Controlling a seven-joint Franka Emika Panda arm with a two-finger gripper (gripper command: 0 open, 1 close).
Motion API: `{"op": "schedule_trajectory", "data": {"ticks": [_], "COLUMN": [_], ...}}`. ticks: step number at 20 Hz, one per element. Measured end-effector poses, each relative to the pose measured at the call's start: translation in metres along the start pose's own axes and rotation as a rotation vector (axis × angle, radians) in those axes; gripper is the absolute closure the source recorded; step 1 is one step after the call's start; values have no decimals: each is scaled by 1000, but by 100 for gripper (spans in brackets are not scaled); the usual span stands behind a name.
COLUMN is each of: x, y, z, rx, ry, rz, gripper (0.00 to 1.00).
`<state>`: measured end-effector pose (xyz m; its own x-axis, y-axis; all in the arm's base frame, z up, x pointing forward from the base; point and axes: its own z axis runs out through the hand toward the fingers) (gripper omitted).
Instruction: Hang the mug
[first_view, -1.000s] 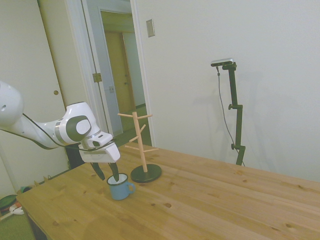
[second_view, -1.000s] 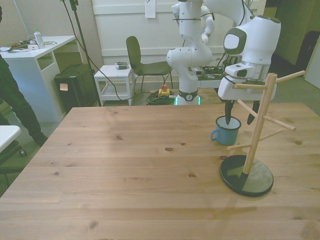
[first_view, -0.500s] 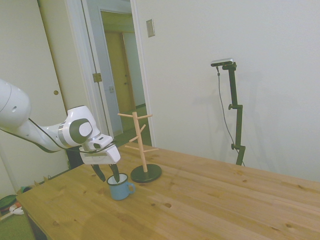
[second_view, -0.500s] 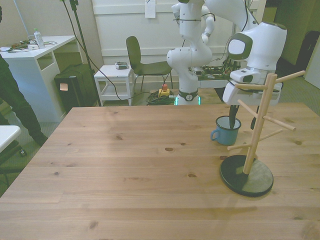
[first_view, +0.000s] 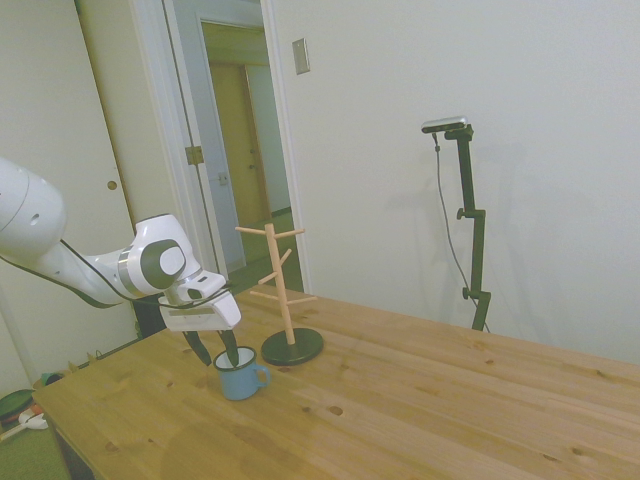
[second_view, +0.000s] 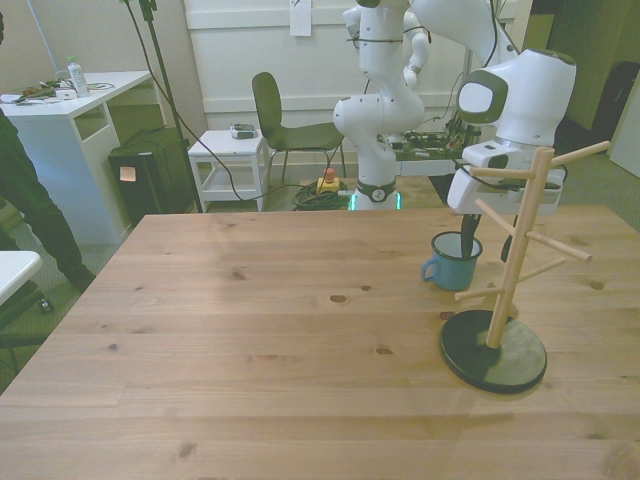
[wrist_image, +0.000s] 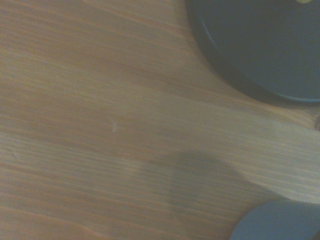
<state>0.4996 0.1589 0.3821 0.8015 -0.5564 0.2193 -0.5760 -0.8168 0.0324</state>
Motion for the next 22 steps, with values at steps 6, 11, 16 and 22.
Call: {"op": "schedule_trajectory", "data": {"ticks": [6, 11, 16, 22], "x": [1, 3, 6, 7], "y": [1, 3, 5, 7], "z": [3, 7, 8, 9], "rx": [-6, -16, -19, -30], "ry": [1, 2, 3, 13], "rz": [-2, -6, -1, -9], "gripper": [100, 100, 100, 100]}}
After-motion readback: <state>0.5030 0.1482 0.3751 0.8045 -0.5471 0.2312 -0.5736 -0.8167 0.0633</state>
